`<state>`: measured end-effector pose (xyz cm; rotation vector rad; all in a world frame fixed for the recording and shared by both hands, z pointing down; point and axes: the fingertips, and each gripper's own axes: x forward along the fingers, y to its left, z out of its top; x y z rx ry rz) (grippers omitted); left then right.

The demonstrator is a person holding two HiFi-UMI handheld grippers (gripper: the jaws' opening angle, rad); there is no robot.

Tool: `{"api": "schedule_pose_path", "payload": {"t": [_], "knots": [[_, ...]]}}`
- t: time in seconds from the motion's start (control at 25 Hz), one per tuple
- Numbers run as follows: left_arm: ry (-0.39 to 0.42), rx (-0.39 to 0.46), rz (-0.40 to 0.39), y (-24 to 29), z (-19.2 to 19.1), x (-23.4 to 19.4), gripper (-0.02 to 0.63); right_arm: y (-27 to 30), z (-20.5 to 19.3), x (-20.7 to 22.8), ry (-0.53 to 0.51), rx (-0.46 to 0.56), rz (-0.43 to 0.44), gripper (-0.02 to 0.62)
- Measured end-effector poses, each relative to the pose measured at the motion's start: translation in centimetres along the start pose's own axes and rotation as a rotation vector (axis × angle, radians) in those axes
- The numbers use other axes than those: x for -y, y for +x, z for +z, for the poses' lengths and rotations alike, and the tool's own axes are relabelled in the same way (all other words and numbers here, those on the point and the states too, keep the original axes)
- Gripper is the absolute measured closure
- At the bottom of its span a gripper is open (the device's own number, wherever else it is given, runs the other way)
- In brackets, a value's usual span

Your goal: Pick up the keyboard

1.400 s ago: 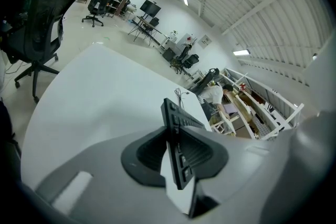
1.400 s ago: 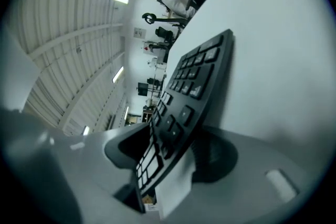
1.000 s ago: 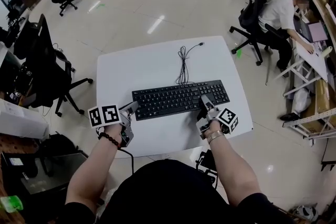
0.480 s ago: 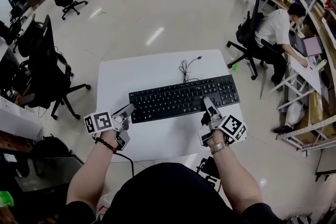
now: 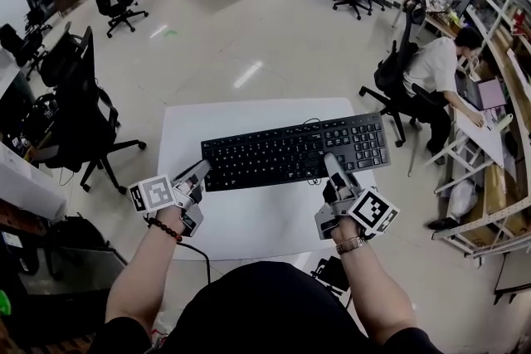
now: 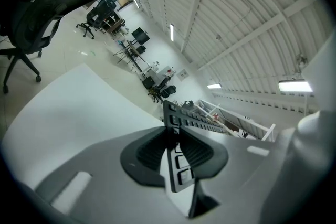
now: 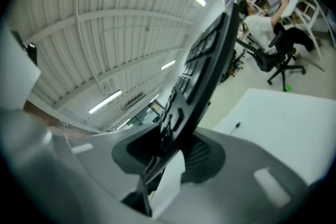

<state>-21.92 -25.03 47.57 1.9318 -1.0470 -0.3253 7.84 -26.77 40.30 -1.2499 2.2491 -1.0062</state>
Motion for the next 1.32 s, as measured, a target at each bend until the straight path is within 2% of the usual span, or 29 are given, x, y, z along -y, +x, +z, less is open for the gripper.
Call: {"api": "schedule_pose_path", "payload": {"t": [0.52, 1.32], "knots": [[0.037, 0.044, -0.018, -0.7, 1.4, 1.1, 0.520, 0.2, 0.9, -1.9, -0.046, 0.019, 0.034, 0.477], [0.046, 0.047, -0.025, -0.7, 1.6, 0.9, 0.520, 0.3, 1.1, -2.6, -0.073, 0.030, 0.045, 0.477]]}}
